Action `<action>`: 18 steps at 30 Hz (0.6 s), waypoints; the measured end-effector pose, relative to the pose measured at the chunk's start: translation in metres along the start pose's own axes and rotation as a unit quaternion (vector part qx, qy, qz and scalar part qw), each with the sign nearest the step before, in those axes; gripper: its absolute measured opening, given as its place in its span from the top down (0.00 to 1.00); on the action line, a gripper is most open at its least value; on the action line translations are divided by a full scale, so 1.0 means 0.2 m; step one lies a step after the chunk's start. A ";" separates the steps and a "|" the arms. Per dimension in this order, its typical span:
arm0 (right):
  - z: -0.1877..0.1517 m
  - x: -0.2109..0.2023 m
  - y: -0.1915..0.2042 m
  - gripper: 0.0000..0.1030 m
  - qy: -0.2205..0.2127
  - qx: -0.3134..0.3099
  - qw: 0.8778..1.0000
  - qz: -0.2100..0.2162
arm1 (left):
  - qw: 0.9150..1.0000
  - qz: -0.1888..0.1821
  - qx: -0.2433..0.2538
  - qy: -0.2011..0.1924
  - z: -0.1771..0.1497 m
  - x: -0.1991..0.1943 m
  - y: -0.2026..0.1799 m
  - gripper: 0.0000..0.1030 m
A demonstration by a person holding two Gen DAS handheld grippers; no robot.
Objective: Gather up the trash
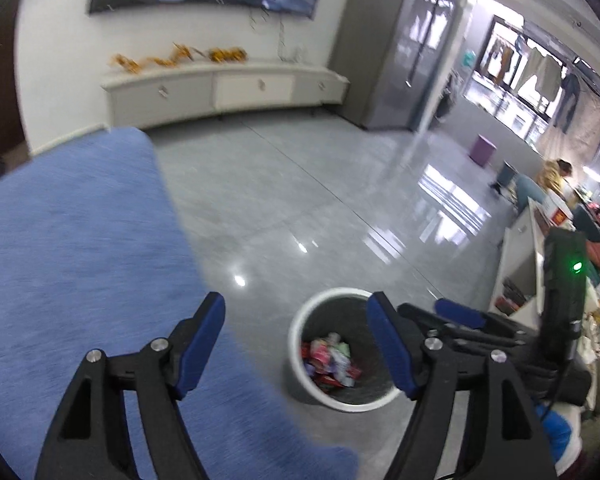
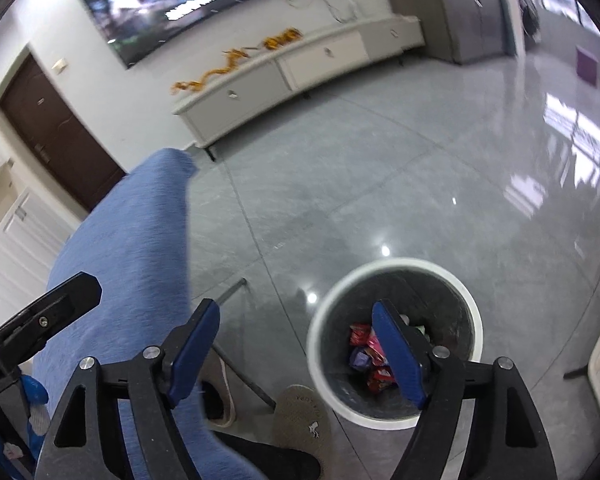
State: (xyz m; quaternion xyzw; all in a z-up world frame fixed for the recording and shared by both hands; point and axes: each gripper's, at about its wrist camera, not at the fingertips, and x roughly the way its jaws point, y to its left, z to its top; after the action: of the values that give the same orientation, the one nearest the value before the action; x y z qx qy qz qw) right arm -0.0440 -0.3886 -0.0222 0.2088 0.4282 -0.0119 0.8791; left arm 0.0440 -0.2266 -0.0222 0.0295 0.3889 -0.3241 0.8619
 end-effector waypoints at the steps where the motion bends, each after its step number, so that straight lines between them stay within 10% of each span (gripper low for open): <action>1: 0.00 -0.03 0.06 0.23 -0.007 -0.012 1.000 0.003 | 1.000 0.017 0.000 -0.015 -0.02 -0.08 0.04 0.28; 18: -0.22 -0.28 0.78 0.08 -0.112 -0.155 0.981 0.022 | 0.961 0.223 -0.043 -0.161 -0.31 -0.86 0.43 0.28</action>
State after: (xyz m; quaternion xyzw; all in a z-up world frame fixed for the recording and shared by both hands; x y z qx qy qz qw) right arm -0.0806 -0.2382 0.0530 0.0763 0.3189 0.0507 0.9434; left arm -0.0305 -0.0481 0.0367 0.0257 0.2422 -0.1076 0.9639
